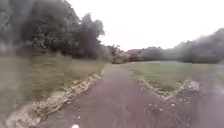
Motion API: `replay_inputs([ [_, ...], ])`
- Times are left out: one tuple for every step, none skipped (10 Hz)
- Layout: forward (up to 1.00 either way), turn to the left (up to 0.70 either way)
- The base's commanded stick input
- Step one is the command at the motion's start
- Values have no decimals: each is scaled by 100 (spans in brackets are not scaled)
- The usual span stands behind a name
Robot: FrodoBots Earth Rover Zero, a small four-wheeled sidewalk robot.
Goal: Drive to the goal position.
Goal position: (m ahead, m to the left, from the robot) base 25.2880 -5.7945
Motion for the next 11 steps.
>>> replay_inputs([
  [100,0],
  [100,0],
  [100,0],
  [100,0],
  [100,0],
  [100,0],
  [100,0],
  [100,0],
  [100,0],
  [100,0],
  [100,0],
])
